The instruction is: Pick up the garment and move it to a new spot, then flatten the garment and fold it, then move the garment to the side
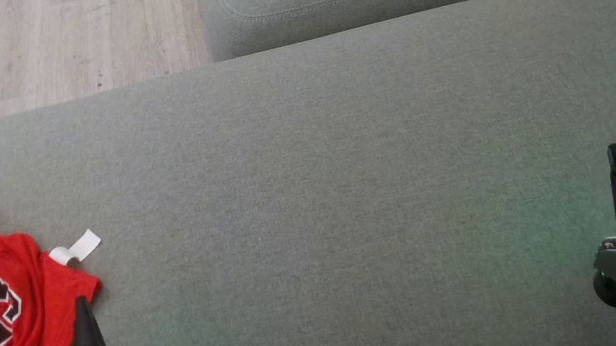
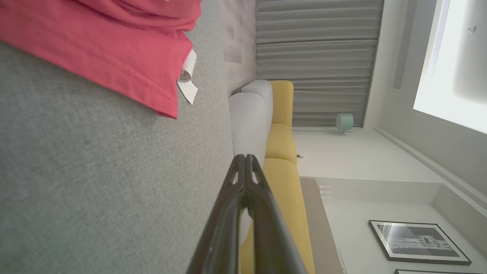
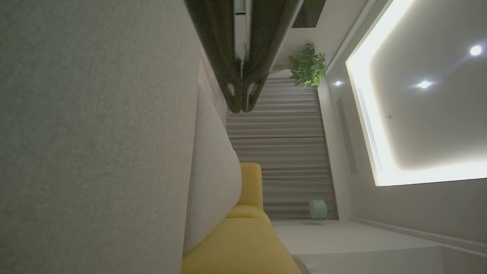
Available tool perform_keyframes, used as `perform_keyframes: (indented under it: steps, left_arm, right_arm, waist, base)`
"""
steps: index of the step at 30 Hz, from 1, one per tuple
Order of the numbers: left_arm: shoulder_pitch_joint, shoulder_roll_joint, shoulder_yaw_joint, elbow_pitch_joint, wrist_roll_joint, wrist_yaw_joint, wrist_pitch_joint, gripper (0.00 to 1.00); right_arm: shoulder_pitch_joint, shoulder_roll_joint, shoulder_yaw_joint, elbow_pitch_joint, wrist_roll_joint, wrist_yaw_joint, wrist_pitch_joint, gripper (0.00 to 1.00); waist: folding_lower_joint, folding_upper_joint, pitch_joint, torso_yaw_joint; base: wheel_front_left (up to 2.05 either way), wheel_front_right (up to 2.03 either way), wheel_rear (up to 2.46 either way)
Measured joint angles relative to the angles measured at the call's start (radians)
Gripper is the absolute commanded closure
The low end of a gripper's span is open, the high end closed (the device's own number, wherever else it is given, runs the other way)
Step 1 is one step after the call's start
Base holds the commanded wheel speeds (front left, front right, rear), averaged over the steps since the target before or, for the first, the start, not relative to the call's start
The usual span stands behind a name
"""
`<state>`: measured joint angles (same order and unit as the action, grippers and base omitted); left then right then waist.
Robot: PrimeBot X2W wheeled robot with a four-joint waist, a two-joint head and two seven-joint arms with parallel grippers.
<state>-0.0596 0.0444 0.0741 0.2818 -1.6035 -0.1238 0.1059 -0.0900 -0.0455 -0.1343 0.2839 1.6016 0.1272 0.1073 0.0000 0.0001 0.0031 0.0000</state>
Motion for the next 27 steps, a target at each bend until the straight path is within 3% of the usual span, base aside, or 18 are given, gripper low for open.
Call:
perform_keyframes:
  steps: [27]
  left_arm:
    - [0.0, 0.0, 0.0, 0.0, 0.0, 0.0, 0.0, 1.0]
  right_arm:
    - [0.0, 0.0, 0.0, 0.0, 0.0, 0.0, 0.0, 1.0]
  waist:
    - [0.0, 0.0, 0.0, 0.0]
  base:
    - [0.0, 0.0, 0.0]
